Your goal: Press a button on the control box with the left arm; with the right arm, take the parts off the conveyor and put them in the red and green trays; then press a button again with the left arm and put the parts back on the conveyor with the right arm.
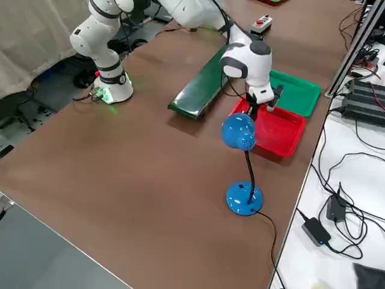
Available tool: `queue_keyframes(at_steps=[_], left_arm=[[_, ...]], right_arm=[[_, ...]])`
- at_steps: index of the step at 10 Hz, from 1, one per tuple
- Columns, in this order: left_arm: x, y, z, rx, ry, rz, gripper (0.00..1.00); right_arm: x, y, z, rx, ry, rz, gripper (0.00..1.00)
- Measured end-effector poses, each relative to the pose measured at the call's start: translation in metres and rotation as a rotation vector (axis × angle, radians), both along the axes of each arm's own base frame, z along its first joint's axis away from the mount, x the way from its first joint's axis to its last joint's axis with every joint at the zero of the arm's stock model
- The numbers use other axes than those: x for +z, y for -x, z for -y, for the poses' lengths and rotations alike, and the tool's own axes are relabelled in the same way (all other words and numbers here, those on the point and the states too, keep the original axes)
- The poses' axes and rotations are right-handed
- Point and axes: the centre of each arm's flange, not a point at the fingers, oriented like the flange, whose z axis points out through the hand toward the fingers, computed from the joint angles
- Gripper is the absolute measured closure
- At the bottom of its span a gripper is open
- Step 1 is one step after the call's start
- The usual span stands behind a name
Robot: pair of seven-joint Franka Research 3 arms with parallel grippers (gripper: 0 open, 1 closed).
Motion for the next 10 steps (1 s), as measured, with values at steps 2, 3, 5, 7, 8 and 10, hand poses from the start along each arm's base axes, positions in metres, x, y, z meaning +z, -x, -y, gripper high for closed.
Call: queue_keyframes(at_steps=[2,3,5,7,8,10], left_arm=[[0.0,0.0,0.0,0.0,0.0,0.0,0.0],[0.0,0.0,0.0,0.0,0.0,0.0,0.0],[0.0,0.0,0.0,0.0,0.0,0.0,0.0],[0.0,0.0,0.0,0.0,0.0,0.0,0.0],[0.0,0.0,0.0,0.0,0.0,0.0,0.0],[0.0,0.0,0.0,0.0,0.0,0.0,0.0]], right_arm=[[-0.005,-0.003,0.001,-0.001,0.0,0.003,0.67],[-0.007,-0.006,0.001,-0.002,0.0,0.022,0.67],[-0.016,-0.009,0.001,-0.005,0.001,0.055,0.67],[-0.021,-0.009,-0.003,0.001,0.0,0.054,0.67],[-0.024,-0.008,-0.005,0.004,0.001,0.051,0.67],[-0.028,-0.008,-0.005,0.008,0.003,0.055,0.66]])
